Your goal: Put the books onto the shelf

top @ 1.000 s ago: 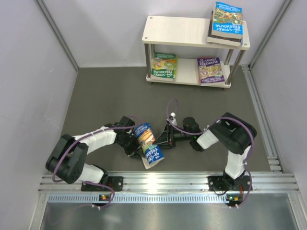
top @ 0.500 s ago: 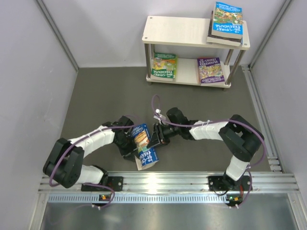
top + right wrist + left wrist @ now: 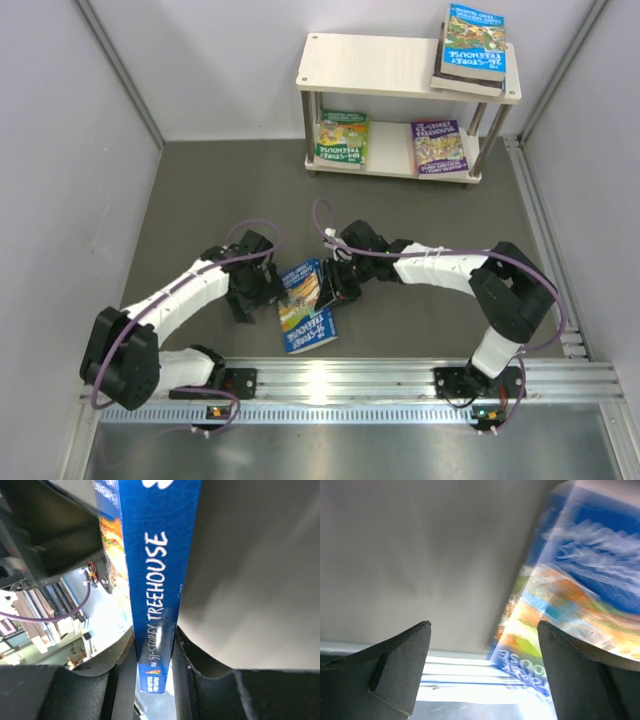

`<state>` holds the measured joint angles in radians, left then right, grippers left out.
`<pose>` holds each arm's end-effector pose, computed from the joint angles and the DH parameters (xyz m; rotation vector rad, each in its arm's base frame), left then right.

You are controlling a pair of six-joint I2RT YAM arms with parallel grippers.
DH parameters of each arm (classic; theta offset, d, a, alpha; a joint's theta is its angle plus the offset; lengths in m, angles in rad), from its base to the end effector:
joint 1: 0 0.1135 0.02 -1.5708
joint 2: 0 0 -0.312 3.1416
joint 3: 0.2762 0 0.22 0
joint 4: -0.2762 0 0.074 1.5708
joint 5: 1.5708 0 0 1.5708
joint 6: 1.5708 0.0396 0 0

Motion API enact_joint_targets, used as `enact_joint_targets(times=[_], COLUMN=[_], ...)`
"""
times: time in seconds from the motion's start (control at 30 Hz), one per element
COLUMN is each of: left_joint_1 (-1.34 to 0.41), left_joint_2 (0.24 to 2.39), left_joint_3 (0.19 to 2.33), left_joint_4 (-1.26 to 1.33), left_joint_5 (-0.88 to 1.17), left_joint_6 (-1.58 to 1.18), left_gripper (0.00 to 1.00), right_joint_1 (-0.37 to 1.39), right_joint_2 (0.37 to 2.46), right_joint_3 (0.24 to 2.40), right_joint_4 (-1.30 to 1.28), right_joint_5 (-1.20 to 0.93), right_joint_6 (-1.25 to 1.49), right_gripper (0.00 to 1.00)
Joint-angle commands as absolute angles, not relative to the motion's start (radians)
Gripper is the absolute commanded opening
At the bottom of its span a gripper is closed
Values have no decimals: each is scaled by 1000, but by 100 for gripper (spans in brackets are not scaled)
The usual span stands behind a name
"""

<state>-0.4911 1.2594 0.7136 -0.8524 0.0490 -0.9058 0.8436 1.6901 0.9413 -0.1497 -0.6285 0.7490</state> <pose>0.1366 -0.0753 0.2400 -0.6180 2.9689 -0.2256 0.1947 0.2538 0.2402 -0.4502 2.7831 1.3363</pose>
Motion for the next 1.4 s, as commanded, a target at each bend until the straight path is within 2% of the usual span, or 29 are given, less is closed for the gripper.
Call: enact_joint_targets(times=[0.0, 0.2, 0.5, 0.6, 0.83, 0.93, 1.1, 1.3, 1.37], left_joint_1=[-488, -482, -469, -450, -341, -304, -291, -290, -290], left_joint_2=[1189, 1121, 1003, 953, 802, 795, 824, 847, 856], left_joint_3=[847, 939, 815, 781, 678, 657, 658, 656, 664], left_joint_4=[-779, -782, -511, -431, -266, -252, -235, -173, -173], left_joint_5=[9, 18, 181, 207, 302, 342, 376, 391, 394], left_joint_6=[-925, -946, -1012, -1043, -1137, -1149, -1149, -1186, -1187], left_gripper=[93, 98, 98, 98, 98, 98, 98, 98, 98], right_joint_1=[873, 847, 810, 766, 657, 624, 611, 612, 612], right_joint_2=[1618, 1602, 1540, 1513, 1427, 1425, 1427, 1500, 1520], right_joint_3=[1069, 1169, 1290, 1264, 1028, 965, 899, 798, 772], right_joint_4=[-267, -368, -286, -152, 539, 697, 863, 1303, 1379], right_joint_5=[-583, -578, -676, -744, -828, -833, -819, -724, -677], right_joint_6=[703, 695, 808, 918, 1412, 1511, 1610, 1865, 1908], right_gripper=[0, 0, 0, 0, 0, 0, 0, 0, 0])
